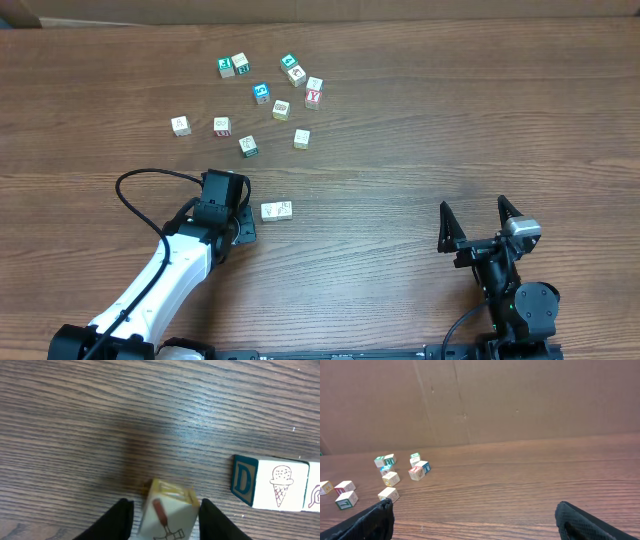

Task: Form a horizontal line
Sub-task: 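Lower the hammer block onto the table left of the row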

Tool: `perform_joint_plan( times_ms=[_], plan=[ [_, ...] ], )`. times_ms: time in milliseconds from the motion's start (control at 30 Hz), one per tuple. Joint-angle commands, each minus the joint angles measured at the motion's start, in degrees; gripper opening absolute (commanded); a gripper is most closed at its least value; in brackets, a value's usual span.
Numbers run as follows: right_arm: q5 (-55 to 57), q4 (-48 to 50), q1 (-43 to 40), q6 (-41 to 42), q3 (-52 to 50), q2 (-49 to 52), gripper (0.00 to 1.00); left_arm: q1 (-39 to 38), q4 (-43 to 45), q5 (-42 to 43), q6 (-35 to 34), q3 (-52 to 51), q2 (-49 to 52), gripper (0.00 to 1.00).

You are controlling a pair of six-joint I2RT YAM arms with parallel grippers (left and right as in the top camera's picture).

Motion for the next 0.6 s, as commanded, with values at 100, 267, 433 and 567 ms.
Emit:
perform_joint_plan(
  times_ms=[100,267,433,567],
  plan=[
    [0.46,0.11,-0.07,-0.07,-0.59,-0.57,1.0,-0.35,0.24,0.42,0.9,-0.5,0.46,0.41],
    [0.46,0.11,-0.07,-0.07,-0.59,-0.57,1.0,-0.33,0.24,0.24,1.33,0.87,0.44,0.39],
    [0.46,0.11,-0.07,-0.07,-0.59,-0.57,1.0,-0.33,-1.57,0.48,1.31,5.6,0.39,0.38],
    [0.46,0.11,-0.07,-0.07,-0.59,-0.57,1.0,-0.33,-5.88,0.46,1.31,9.51,0.39,0.36]
  ],
)
